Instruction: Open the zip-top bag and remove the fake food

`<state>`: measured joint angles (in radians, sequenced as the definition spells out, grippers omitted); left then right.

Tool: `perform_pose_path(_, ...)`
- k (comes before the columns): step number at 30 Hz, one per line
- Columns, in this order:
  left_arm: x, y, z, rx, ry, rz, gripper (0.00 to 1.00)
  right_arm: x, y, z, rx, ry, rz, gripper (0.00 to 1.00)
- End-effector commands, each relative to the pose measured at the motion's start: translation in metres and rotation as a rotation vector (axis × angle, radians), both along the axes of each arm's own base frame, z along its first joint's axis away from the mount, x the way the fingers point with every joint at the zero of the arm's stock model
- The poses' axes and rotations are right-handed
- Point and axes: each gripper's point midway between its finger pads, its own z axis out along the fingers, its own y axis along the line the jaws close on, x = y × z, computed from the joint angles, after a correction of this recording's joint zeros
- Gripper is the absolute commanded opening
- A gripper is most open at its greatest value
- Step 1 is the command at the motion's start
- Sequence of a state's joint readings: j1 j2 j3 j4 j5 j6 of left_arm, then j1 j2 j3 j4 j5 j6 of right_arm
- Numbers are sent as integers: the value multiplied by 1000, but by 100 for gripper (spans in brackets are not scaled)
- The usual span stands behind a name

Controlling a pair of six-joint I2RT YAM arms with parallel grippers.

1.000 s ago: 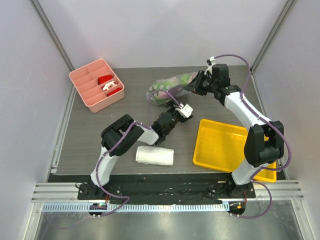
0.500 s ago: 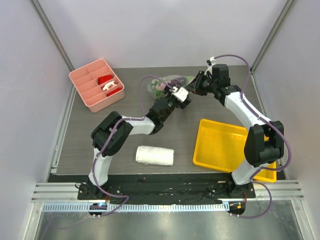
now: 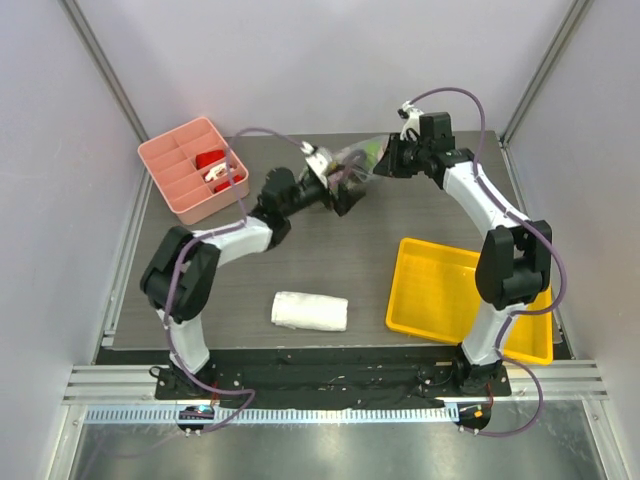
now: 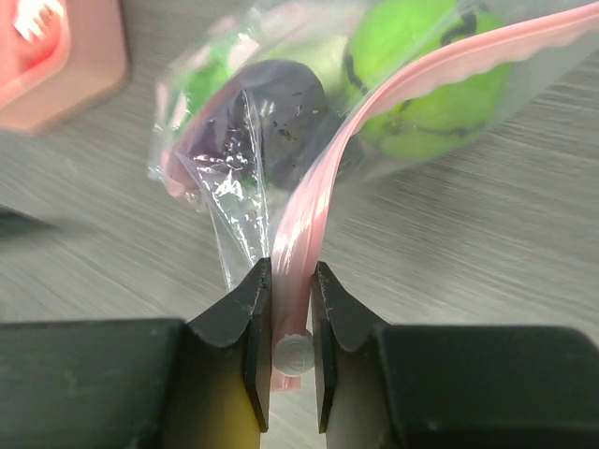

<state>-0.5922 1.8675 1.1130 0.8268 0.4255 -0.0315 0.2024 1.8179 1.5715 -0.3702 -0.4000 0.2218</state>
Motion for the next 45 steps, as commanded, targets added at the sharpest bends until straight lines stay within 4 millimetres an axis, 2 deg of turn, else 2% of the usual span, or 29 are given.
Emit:
perform_pose_path(1, -23, 19, 102, -158, 178, -202, 92, 4, -1, 19, -163, -153, 209, 2)
perform_pose_path(2, -23, 21, 109, -159, 219, -196, 92, 3, 3, 24, -159, -160, 237, 2)
perform_pose_path(3, -28, 24, 120, -170, 223, -213, 92, 9, 10, 52, -139, -223, 269, 1)
perform_pose_path(4, -31, 27, 125, -180, 245, -213, 92, 10, 15, 65, -141, -262, 317, 2)
perform_pose_path(5, -35, 30, 131, -200, 280, -210, 92, 4, 23, 68, -120, -255, 373, 1)
perform_pose_path(6, -34, 34, 134, -221, 300, -179, 92, 7, 27, 96, -126, -327, 401, 1)
perform_pose_path(7, -41, 40, 148, -242, 289, -167, 92, 5, 32, 104, -141, -354, 438, 2)
perform_pose_path(8, -43, 44, 154, -259, 302, -151, 93, 0, 35, 98, -165, -347, 504, 1)
perform_pose_path(9, -44, 47, 149, -247, 340, -125, 93, 0, 39, 125, -179, -424, 536, 1)
perform_pose_path(10, -44, 56, 162, -268, 328, -71, 93, -5, 45, 132, -179, -451, 585, 1)
perform_pose_path(12, -45, 67, 163, -260, 357, -17, 94, -22, 62, 148, -182, -531, 716, 1)
perform_pose_path(14, -58, 74, 177, -245, 307, -44, 95, -30, 74, 158, -189, -580, 760, 1)
perform_pose_path(17, -74, 81, 184, -159, 160, -94, 98, -40, 85, 176, -154, -658, 821, 1)
perform_pose_path(19, -75, 84, 177, -71, 73, -100, 100, -50, 94, 180, -107, -673, 867, 1)
perform_pose_path(22, -65, 87, 167, 38, -6, -76, 100, -50, 98, 161, -105, -622, 876, 1)
perform_pose_path(26, -56, 81, 122, 191, 28, -134, 100, -60, 98, 127, -107, -532, 917, 1)
perform_pose_path(27, -57, 79, 123, 214, 16, -171, 100, -63, 98, 118, -105, -507, 931, 1)
perform_pose_path(29, -43, 79, 101, 243, 36, -196, 100, -76, 97, 104, -108, -461, 983, 1)
perform_pose_path(31, -39, 75, 103, 205, 21, -282, 100, -84, 96, 94, -111, -425, 1013, 1)
perform_pose_path(32, -34, 82, 106, 160, 55, -306, 100, -91, 96, 86, -119, -388, 1030, 1)
perform_pose_path(33, -26, 83, 119, 115, 1, -336, 100, -92, 96, 79, -129, -363, 1035, 1)
perform_pose_path(35, -25, 80, 124, 57, 46, -508, 99, -103, 97, 71, -139, -324, 1066, 1)
perform_pose_path(37, -18, 85, 161, -7, 62, -579, 93, -105, 98, 68, -140, -316, 1071, 1)
perform_pose_path(38, -12, 81, 143, -10, 113, -644, 92, -105, 100, 66, -138, -316, 1073, 1)
perform_pose_path(39, -16, 81, 151, -52, 233, -673, 89, -104, 100, 65, -144, -312, 1068, 1)
perform_pose_path(40, -18, 80, 162, -46, 94, -704, 89, -104, 100, 64, -144, -308, 1068, 1)
perform_pose_path(42, -14, 75, 151, -25, 145, -768, 83, -102, 101, 66, -147, -312, 1059, 1)
perform_pose_path(44, -28, 73, 156, -23, 143, -808, 83, -96, 102, 68, -163, -327, 1040, 1)
perform_pose_path(45, -23, 71, 139, -29, 181, -816, 83, -95, 101, 69, -169, -331, 1036, 1)
